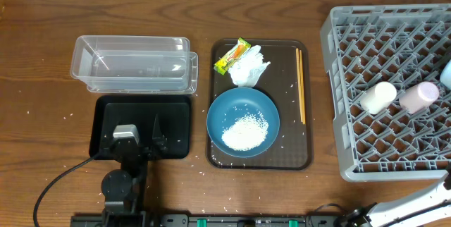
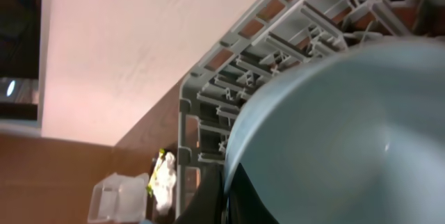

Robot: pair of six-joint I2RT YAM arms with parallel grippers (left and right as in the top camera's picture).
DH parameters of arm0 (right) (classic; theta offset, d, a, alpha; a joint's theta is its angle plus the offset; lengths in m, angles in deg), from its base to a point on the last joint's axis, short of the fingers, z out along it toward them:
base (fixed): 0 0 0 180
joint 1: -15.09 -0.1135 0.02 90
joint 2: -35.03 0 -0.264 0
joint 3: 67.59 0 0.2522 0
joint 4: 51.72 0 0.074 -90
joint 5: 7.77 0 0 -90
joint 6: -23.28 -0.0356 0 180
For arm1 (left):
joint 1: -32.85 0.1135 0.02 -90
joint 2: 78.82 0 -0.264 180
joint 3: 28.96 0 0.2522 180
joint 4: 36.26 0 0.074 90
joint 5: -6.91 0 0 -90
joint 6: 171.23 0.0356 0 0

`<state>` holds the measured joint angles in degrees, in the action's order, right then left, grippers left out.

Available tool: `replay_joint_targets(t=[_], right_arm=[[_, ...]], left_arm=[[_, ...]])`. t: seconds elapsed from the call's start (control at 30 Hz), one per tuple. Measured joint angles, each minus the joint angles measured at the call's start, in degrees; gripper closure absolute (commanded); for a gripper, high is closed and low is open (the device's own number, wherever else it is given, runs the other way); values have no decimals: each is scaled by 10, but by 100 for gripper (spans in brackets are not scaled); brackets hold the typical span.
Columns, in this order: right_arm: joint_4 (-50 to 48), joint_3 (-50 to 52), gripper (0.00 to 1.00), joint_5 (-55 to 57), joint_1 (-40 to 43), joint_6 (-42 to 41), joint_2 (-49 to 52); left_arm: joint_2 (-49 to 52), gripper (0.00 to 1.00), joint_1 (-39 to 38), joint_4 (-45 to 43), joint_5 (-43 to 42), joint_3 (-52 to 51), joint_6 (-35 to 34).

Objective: Sort waste into correct bins and load items into the dishwasher rack
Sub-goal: 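Carry the light-blue bowl to the rack and lower it in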

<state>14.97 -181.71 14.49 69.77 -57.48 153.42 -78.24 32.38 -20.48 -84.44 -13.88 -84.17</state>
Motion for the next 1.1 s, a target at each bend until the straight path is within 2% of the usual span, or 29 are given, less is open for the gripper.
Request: replay_joint_targets(t=[0.13,0.3,0.43,0.53,0.77,0.87,0.93,1.0,1.1], right_arm=[[-70,38,99,-20,3,-47,0],[-79,59,98,-36,12,-76,0],[-67,59,97,-44,24,-84,0],[-48,59,91,-45,40,-88,0],[4,59,91,-23,86,-92,-2],[26,60,78,10,102,-110,-11],[38,61,57,45,109,-127,-24],[49,62,42,82,116,-150,-44],[61,63,38,134,121,-183,-85]], left_arm=[[0,3,0,0,0,0,0],[0,4,0,0,0,0,0],[0,4,0,0,0,0,0],[0,3,0,0,0,0,0],[0,3,0,0,0,0,0],[0,4,0,0,0,0,0],[0,3,0,0,0,0,0],[0,3,0,0,0,0,0],[0,4,0,0,0,0,0]])
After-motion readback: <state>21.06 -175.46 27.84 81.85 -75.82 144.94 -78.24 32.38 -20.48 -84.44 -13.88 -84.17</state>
